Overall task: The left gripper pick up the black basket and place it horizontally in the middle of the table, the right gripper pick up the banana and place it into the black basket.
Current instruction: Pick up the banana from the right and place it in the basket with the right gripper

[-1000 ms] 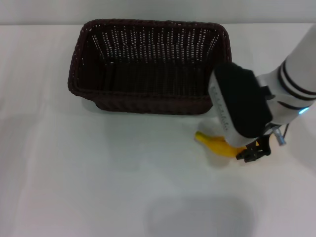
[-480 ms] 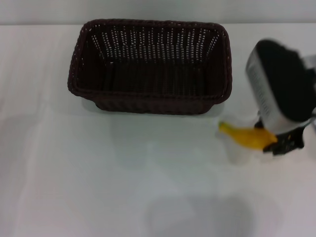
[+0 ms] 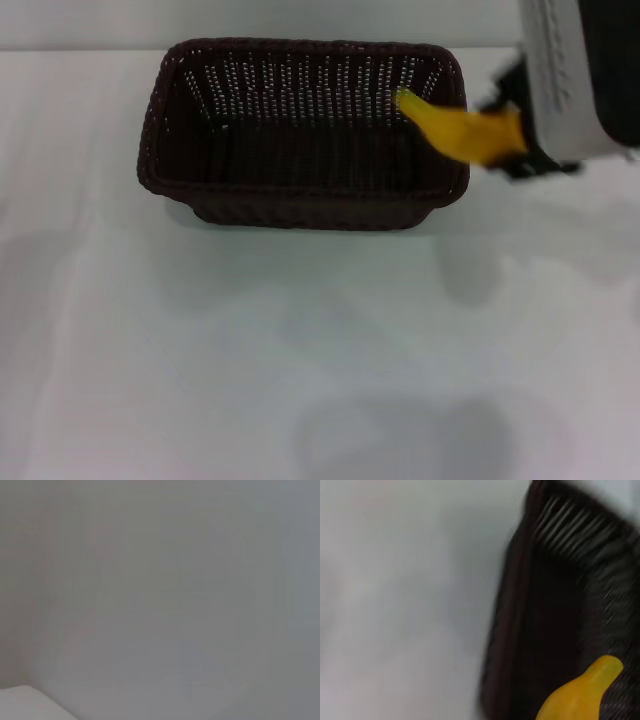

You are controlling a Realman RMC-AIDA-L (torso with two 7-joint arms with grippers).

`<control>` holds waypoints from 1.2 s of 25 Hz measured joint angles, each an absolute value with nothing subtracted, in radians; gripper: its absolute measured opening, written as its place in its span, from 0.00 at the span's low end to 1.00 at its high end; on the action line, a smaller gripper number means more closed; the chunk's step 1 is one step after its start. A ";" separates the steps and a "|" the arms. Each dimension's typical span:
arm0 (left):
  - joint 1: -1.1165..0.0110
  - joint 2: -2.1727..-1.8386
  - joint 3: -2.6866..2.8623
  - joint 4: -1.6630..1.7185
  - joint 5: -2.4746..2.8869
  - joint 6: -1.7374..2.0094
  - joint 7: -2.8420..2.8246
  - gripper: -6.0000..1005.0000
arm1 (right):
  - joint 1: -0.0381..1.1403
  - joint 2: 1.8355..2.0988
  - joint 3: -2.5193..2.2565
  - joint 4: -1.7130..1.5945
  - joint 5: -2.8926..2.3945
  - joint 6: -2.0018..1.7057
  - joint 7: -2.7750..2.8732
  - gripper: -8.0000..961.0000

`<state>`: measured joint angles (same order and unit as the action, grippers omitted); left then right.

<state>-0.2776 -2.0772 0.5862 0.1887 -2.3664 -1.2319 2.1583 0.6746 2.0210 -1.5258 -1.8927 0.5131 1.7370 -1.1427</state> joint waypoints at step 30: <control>-0.285 -2.080 0.591 0.189 -2.357 -1.232 2.158 0.79 | 0.838 2.026 -1.701 -1.239 0.981 0.932 -1.176 0.60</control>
<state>-0.2849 -2.0804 0.5906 0.1887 -2.3567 -1.2317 2.1583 0.8380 2.0263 -1.7012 -1.2390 0.9810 0.9324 -1.1759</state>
